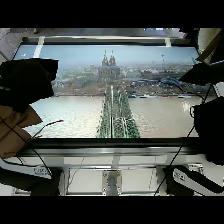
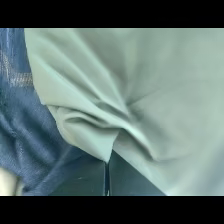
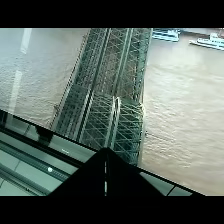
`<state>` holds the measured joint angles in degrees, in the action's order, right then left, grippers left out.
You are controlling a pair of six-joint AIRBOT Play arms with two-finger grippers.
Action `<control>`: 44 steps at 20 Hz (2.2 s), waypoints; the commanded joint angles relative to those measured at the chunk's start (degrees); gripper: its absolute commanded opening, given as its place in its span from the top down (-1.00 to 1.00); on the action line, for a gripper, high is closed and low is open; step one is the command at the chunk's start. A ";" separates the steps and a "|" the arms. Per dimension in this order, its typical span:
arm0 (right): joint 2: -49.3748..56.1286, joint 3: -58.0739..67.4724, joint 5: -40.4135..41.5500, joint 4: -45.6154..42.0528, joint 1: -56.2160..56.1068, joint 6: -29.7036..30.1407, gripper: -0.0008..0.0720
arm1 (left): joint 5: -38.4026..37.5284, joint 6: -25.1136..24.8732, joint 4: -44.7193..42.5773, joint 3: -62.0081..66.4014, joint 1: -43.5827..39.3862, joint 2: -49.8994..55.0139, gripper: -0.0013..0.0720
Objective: Fold the clothes and pants, and hang the long-sleeved shirts on hangers.
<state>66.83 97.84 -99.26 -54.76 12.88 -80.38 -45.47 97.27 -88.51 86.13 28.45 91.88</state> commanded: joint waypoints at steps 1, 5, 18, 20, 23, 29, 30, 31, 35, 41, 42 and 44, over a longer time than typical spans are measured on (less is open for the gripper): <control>-0.02 0.04 -0.15 -2.43 -0.07 0.68 0.97 | 1.11 -0.20 8.57 0.09 -2.14 -10.88 0.88; -0.04 0.04 -0.13 -12.22 0.00 5.07 0.97 | -1.18 -1.11 19.71 0.07 -13.14 -21.33 0.88; 4.35 0.02 4.39 -19.12 3.98 7.58 0.97 | 14.12 -1.25 20.06 -4.55 -89.18 -3.30 0.88; 6.25 0.02 4.87 -15.91 3.98 7.61 0.97 | 20.63 -1.25 20.02 -4.55 -94.60 -0.07 0.88; 8.79 0.02 5.05 -14.29 4.00 7.61 0.85 | 22.93 -1.25 18.18 -4.20 -93.02 -0.81 -0.47; 9.88 -0.02 4.20 -14.47 7.28 7.56 0.23 | -1.60 -1.20 13.29 -4.33 -65.11 -13.38 -0.80; 9.88 -0.02 3.69 -14.47 7.52 7.19 0.23 | -7.78 -1.20 13.25 -4.39 -59.93 -14.03 -0.80; 9.88 -0.02 3.69 -14.38 7.50 6.16 0.23 | -13.94 -1.20 13.29 -4.57 -54.86 -14.05 -0.80; 9.88 -0.02 6.19 -9.86 7.08 4.87 0.00 | -21.94 -1.25 13.55 -9.29 -44.98 -13.68 -0.80; 9.16 -0.04 1.18 -15.80 7.15 5.22 -0.22 | -10.82 -1.22 18.40 -11.19 -50.86 -6.67 -0.80; 8.61 -0.15 1.42 -15.96 7.15 5.27 -0.22 | -5.79 -1.22 20.90 -11.19 -52.26 -5.40 -0.80; 7.34 -0.22 1.38 -15.93 7.15 5.44 -0.22 | 2.03 -1.22 24.79 -11.19 -54.51 -3.32 -0.80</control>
<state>75.37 97.69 -96.97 -69.43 19.99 -75.18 -54.08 96.05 -68.97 75.18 -23.38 85.56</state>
